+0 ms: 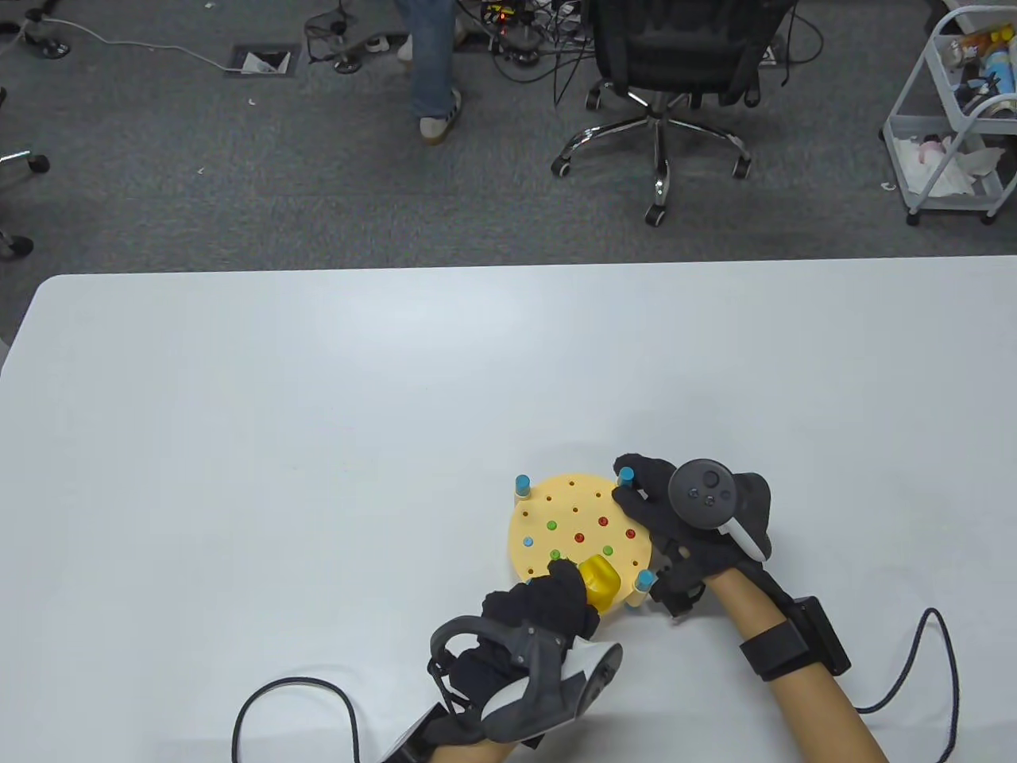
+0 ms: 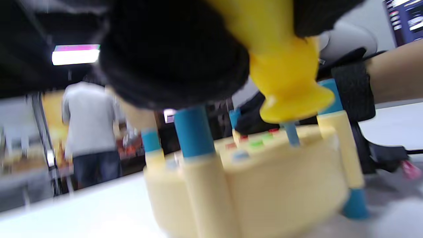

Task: Hammer toy nails into tap bench

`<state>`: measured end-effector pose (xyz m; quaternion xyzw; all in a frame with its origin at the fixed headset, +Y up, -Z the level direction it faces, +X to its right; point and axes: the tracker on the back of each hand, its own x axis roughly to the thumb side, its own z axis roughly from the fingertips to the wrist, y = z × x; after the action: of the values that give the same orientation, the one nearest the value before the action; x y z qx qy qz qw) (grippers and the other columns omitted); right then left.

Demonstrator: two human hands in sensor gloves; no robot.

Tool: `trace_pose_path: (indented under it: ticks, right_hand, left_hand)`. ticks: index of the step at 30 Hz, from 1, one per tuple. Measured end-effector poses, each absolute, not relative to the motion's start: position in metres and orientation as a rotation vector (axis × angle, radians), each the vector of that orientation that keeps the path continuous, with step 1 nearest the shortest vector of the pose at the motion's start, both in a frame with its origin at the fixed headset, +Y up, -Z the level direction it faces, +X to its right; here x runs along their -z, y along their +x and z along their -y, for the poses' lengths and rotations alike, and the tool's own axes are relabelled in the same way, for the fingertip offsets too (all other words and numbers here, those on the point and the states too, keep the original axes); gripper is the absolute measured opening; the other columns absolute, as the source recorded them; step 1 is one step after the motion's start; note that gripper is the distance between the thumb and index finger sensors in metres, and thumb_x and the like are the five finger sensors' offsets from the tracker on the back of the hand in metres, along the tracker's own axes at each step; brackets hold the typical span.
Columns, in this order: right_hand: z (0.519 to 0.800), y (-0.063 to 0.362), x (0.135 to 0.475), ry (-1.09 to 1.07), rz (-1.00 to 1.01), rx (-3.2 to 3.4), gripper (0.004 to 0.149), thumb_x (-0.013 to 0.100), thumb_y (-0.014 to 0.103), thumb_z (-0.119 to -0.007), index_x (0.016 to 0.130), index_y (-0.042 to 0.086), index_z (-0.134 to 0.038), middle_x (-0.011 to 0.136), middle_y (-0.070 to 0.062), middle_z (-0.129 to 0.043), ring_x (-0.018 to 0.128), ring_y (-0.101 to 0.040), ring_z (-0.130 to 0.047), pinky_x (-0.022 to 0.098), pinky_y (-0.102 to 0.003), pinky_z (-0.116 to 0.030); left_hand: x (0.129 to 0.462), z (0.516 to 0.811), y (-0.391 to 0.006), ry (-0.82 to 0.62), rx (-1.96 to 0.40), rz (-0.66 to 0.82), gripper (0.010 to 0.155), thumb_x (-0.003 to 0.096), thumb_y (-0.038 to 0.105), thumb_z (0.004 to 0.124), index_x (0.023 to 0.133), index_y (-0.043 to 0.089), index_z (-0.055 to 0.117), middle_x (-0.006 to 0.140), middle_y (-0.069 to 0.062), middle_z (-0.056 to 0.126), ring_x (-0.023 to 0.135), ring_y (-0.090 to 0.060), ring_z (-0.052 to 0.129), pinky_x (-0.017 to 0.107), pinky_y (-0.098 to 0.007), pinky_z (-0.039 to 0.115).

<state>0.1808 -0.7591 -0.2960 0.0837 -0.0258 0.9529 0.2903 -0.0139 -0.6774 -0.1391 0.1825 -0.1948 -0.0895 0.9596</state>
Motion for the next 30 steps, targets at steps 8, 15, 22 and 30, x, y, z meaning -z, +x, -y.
trace_pose_path:
  ticks: [8, 15, 22, 30]
  right_hand:
    - [0.759, 0.180, 0.296, 0.225, 0.072, -2.553, 0.058, 0.043, 0.046, -0.070, 0.094, 0.020, -0.071, 0.084, -0.010, -0.087, 0.038, -0.013, -0.098, 0.027, -0.028, -0.085]
    - [0.758, 0.179, 0.296, 0.229, 0.072, -2.572, 0.057, 0.042, 0.045, -0.070, 0.094, 0.020, -0.071, 0.084, -0.010, -0.087, 0.038, -0.013, -0.098, 0.027, -0.028, -0.085]
    - [0.757, 0.178, 0.296, 0.240, 0.066, -2.598, 0.058, 0.042, 0.045, -0.069, 0.094, 0.019, -0.071, 0.084, -0.010, -0.087, 0.038, -0.013, -0.098, 0.027, -0.028, -0.085]
    - [0.756, 0.175, 0.295, 0.253, 0.075, -2.620, 0.057, 0.043, 0.044, -0.069, 0.094, 0.019, -0.071, 0.083, -0.010, -0.087, 0.038, -0.013, -0.098, 0.027, -0.028, -0.085]
  left_hand:
    - [0.133, 0.668, -0.023, 0.420, 0.058, 0.323, 0.063, 0.0389, 0.053, 0.067, 0.085, 0.012, 0.080, 0.045, -0.009, 0.104, 0.014, -0.022, 0.101, 0.007, -0.028, 0.082]
    - [0.136, 0.670, -0.019, 0.412, 0.139, 0.322, 0.063, 0.0379, 0.055, 0.063, 0.084, 0.014, 0.079, 0.045, -0.007, 0.103, 0.014, -0.020, 0.101, 0.006, -0.027, 0.083]
    - [0.135, 0.667, -0.017, 0.375, 0.073, 0.313, 0.063, 0.0376, 0.055, 0.063, 0.082, 0.013, 0.079, 0.043, -0.007, 0.103, 0.012, -0.021, 0.100, 0.005, -0.027, 0.082]
    - [0.138, 0.671, 0.001, 0.352, 0.113, 0.253, 0.064, 0.0356, 0.055, 0.060, 0.079, 0.013, 0.080, 0.040, -0.007, 0.103, 0.008, -0.021, 0.100, 0.002, -0.029, 0.082]
